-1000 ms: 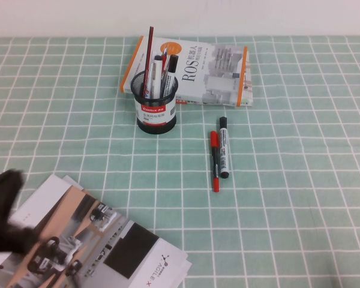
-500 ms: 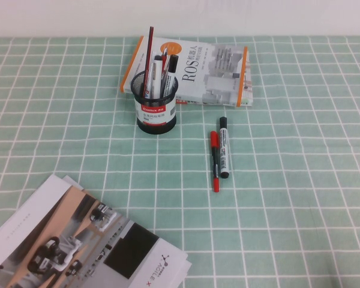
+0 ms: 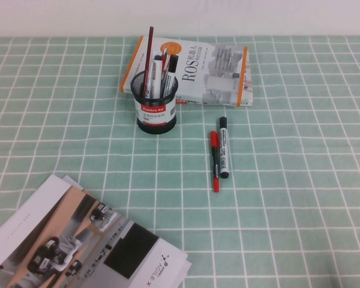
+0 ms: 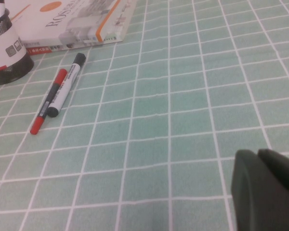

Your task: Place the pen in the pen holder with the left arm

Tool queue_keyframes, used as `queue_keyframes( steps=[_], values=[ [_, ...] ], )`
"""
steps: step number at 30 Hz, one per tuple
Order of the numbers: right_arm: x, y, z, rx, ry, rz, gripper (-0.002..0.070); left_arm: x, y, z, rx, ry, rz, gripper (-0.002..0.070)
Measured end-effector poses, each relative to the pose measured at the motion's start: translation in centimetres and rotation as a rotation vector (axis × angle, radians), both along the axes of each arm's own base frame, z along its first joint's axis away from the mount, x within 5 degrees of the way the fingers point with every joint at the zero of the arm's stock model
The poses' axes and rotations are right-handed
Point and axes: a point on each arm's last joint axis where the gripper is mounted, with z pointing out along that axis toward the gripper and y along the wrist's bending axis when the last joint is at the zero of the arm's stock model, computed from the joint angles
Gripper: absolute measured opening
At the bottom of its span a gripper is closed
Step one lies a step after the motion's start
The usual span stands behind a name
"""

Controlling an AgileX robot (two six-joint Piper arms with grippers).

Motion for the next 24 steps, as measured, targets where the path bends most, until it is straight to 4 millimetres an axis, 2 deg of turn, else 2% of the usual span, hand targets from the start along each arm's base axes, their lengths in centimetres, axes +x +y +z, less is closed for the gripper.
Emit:
queue_keyframes(
  steps=[5,24],
  values=[
    [0.0,0.0,0.0,0.0,0.0,0.0,-0.002,-0.24,0.0,-0.98,0.025,0.109,-0.006,0.0],
    [0.0,0.0,0.0,0.0,0.0,0.0,-0.002,-0.29,0.0,-1.0,0.029,0.12,-0.007,0.0]
  ],
)
